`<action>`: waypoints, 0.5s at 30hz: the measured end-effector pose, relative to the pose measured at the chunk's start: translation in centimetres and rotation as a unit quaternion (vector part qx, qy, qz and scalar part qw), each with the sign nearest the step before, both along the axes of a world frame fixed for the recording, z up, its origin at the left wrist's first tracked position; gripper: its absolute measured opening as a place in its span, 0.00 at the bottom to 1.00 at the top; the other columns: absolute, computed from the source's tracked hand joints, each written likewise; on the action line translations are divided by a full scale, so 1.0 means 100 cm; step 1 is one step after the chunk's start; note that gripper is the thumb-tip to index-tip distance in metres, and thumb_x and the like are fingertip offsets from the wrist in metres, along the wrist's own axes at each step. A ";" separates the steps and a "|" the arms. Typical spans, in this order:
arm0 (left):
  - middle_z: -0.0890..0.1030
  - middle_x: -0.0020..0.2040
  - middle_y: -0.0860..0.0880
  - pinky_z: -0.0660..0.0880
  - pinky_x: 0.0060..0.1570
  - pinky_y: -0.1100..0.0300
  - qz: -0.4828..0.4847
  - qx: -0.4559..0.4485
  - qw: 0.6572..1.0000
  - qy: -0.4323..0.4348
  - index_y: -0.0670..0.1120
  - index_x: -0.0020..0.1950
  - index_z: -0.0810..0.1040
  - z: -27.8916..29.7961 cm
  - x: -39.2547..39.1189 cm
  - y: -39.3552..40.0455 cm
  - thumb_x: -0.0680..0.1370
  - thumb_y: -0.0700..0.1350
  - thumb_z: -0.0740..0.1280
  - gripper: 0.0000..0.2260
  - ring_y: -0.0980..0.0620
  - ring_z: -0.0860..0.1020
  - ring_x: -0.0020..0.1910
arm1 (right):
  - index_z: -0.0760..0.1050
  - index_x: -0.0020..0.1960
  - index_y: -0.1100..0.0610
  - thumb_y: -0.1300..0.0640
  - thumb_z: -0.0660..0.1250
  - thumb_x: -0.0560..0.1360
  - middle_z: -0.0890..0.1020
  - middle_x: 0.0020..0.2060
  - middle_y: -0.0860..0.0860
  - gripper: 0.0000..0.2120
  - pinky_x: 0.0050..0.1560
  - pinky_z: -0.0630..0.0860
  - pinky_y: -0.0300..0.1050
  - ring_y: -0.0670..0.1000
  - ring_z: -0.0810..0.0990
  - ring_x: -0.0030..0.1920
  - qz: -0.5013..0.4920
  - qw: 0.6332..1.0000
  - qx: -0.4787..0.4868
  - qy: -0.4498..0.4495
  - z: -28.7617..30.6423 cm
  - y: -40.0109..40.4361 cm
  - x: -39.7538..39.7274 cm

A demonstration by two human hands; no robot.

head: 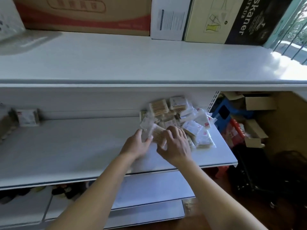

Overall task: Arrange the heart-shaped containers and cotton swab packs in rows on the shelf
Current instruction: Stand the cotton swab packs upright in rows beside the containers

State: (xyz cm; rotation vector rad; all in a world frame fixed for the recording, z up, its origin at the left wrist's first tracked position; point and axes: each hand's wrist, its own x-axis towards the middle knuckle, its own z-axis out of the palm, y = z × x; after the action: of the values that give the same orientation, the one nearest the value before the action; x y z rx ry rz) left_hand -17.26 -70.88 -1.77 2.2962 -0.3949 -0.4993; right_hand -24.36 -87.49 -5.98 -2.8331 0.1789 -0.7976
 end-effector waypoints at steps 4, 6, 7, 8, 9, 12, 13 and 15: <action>0.85 0.51 0.52 0.80 0.55 0.44 0.053 -0.185 0.980 0.057 0.54 0.57 0.80 -0.004 0.004 -0.013 0.72 0.57 0.70 0.16 0.48 0.84 0.49 | 0.78 0.51 0.56 0.41 0.66 0.77 0.78 0.50 0.51 0.17 0.55 0.72 0.48 0.53 0.76 0.51 0.022 0.996 0.049 -0.073 0.008 0.006 -0.012; 0.85 0.52 0.56 0.80 0.54 0.50 0.061 -0.218 0.973 0.039 0.58 0.61 0.80 -0.002 0.007 -0.019 0.69 0.58 0.69 0.20 0.53 0.83 0.51 | 0.78 0.53 0.57 0.44 0.62 0.80 0.79 0.53 0.52 0.17 0.53 0.73 0.51 0.56 0.76 0.53 -0.021 0.995 0.074 -0.071 0.011 -0.007 -0.016; 0.85 0.52 0.56 0.80 0.52 0.53 0.057 -0.228 0.971 0.042 0.58 0.61 0.80 0.000 0.007 -0.022 0.70 0.56 0.70 0.19 0.54 0.83 0.51 | 0.77 0.55 0.58 0.46 0.62 0.79 0.78 0.55 0.54 0.16 0.53 0.74 0.54 0.58 0.76 0.54 -0.073 0.992 0.081 -0.060 0.011 -0.018 -0.018; 0.86 0.50 0.55 0.81 0.49 0.55 0.055 -0.238 0.968 0.056 0.56 0.59 0.81 0.002 0.006 -0.024 0.72 0.53 0.71 0.15 0.53 0.84 0.49 | 0.76 0.56 0.59 0.47 0.63 0.78 0.78 0.57 0.56 0.16 0.55 0.74 0.57 0.61 0.76 0.57 -0.131 0.988 0.079 -0.036 0.012 -0.030 -0.018; 0.86 0.46 0.54 0.81 0.45 0.55 0.060 -0.246 0.965 0.069 0.53 0.53 0.82 0.001 0.006 -0.027 0.74 0.50 0.71 0.09 0.52 0.84 0.45 | 0.75 0.57 0.61 0.47 0.63 0.77 0.77 0.60 0.59 0.18 0.60 0.73 0.59 0.63 0.74 0.60 -0.177 0.981 0.074 0.001 0.012 -0.044 -0.018; 0.78 0.29 0.52 0.74 0.38 0.55 0.083 -0.251 0.959 0.101 0.47 0.36 0.72 0.001 -0.001 -0.031 0.75 0.48 0.70 0.11 0.49 0.76 0.31 | 0.73 0.63 0.63 0.42 0.63 0.77 0.72 0.69 0.63 0.26 0.75 0.61 0.58 0.64 0.65 0.73 -0.214 0.968 0.056 0.115 0.008 -0.075 -0.019; 0.75 0.28 0.51 0.72 0.38 0.55 0.081 -0.251 0.958 0.114 0.47 0.35 0.70 -0.003 -0.003 -0.034 0.74 0.49 0.69 0.12 0.49 0.74 0.31 | 0.72 0.64 0.62 0.42 0.63 0.77 0.70 0.70 0.62 0.26 0.76 0.58 0.56 0.62 0.62 0.75 -0.208 0.967 0.051 0.139 0.006 -0.082 -0.018; 0.76 0.31 0.50 0.71 0.39 0.54 0.069 -0.236 0.961 0.125 0.44 0.38 0.72 -0.006 -0.008 -0.037 0.72 0.54 0.67 0.13 0.49 0.74 0.33 | 0.72 0.58 0.60 0.40 0.62 0.76 0.75 0.64 0.58 0.24 0.73 0.62 0.56 0.62 0.65 0.72 -0.187 0.970 0.050 0.147 0.004 -0.091 -0.014</action>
State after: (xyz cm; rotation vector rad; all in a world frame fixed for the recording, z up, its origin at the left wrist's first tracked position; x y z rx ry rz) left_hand -18.08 -74.60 -2.33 1.7601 -0.1986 -0.5494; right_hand -25.81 -96.55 -5.63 -2.8417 0.7933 -0.4044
